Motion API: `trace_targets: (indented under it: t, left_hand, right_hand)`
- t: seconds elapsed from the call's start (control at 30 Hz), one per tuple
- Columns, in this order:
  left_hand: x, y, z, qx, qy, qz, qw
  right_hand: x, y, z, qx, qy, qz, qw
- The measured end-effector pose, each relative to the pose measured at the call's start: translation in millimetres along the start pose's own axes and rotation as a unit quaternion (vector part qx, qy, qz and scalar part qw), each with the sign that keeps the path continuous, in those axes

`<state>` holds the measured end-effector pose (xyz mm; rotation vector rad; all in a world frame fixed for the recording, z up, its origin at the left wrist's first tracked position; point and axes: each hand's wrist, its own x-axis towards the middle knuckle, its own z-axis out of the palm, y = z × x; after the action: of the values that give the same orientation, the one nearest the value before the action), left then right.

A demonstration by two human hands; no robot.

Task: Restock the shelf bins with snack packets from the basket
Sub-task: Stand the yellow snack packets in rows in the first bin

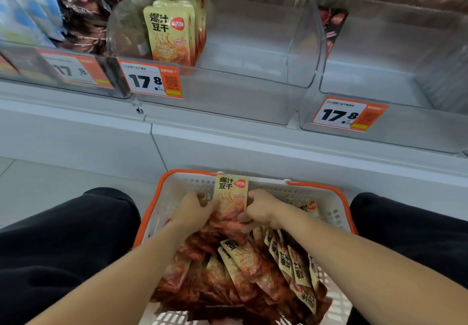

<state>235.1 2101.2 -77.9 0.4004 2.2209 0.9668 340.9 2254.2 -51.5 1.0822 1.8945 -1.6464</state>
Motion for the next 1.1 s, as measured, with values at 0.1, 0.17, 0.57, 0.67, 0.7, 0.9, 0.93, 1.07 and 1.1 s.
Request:
trace_targets:
  t: [0.1,0.17,0.57,0.67,0.7,0.9,0.93,1.07,1.1]
  left_hand:
    - [0.7,25.6,-20.0,-0.108,-0.092,-0.019,0.990]
    - [-0.6,46.7,-38.7,-0.075,-0.107,0.024,0.991]
    - [-31.4,164.9,-172.5,0.010,0.046,0.331,0.943]
    - [-28.2,177.8,-190.5,0.071,0.184,0.386,0.901]
    - [-25.0,179.5,-197.1,0.099,0.235,0.395,0.883]
    - [6.1,157.5,-218.6,0.205,0.328,0.379,0.841]
    - [9.9,154.0,-218.6,0.206,0.329,0.379,0.840]
    - [18.1,150.7,-218.7,0.223,0.316,0.382,0.839]
    - [19.2,151.3,-219.4,0.220,0.313,0.380,0.842]
  right_hand:
    - [-14.4,-11.4,-15.3,-0.019,-0.028,-0.067,0.997]
    - [-25.5,-25.6,-22.3,-0.027,-0.028,-0.103,0.994]
    - [-103.0,-163.9,-34.4,-0.011,0.236,-0.412,0.880]
    - [-111.6,-192.6,-36.4,-0.080,0.308,-0.483,0.815]
    - [-113.1,-203.3,-38.2,-0.097,0.329,-0.500,0.795]
    - [-86.5,-258.0,-46.7,-0.117,0.395,-0.530,0.741]
    - [-74.0,-264.9,-47.2,-0.125,0.399,-0.517,0.747]
    - [-26.1,-294.1,-48.2,-0.133,0.360,-0.416,0.825]
    - [-15.1,-301.2,-46.6,-0.128,0.341,-0.389,0.846]
